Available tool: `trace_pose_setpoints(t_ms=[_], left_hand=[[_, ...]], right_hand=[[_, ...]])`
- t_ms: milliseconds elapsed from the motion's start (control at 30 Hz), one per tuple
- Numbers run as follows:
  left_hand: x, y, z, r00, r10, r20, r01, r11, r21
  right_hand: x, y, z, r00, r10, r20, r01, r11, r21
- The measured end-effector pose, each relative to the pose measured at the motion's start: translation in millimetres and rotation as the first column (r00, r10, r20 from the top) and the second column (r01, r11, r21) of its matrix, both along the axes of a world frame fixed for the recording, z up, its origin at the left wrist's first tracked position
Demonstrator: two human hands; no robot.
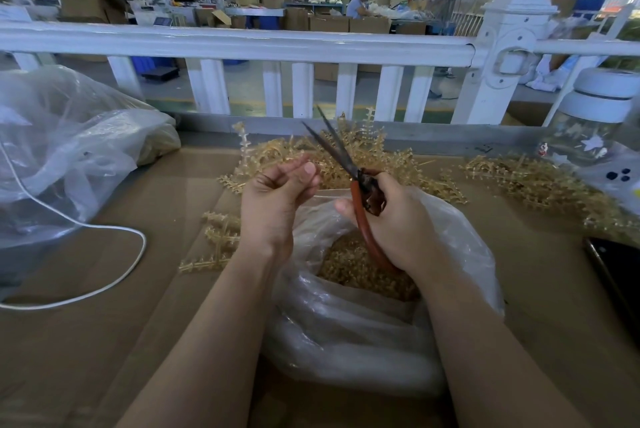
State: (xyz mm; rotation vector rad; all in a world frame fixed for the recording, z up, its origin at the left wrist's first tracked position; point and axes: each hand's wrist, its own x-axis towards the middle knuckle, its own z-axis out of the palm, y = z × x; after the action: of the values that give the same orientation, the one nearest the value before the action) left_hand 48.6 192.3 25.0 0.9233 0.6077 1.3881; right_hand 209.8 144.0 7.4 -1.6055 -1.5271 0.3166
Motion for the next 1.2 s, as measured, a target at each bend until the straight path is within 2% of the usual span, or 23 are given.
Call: trace_pose_setpoints(t_ms=[267,933,1200], left_hand=[[0.5,1.6,-2.9,0.995,0.079,-0.060,-0.074,0.994,0.086],[-0.6,2.9,-4.2,0.984,0.132,-0.119,-0.111,0.980,0.166],[-0.9,1.4,-3.2,0.982,0.138,-0.127,-0.115,0.977,0.178]], right_hand=[[-0.4,-1.7,-0.1,0.984,0.003,0.177,0.001,1.000,-0.023],[1.1,-1.8,-0.7,0.956,-0.086,0.282,0.078,0.996,0.040],[0.0,-1.4,-0.1,0.958,-0.087,0.274,0.077,0.996,0.050]])
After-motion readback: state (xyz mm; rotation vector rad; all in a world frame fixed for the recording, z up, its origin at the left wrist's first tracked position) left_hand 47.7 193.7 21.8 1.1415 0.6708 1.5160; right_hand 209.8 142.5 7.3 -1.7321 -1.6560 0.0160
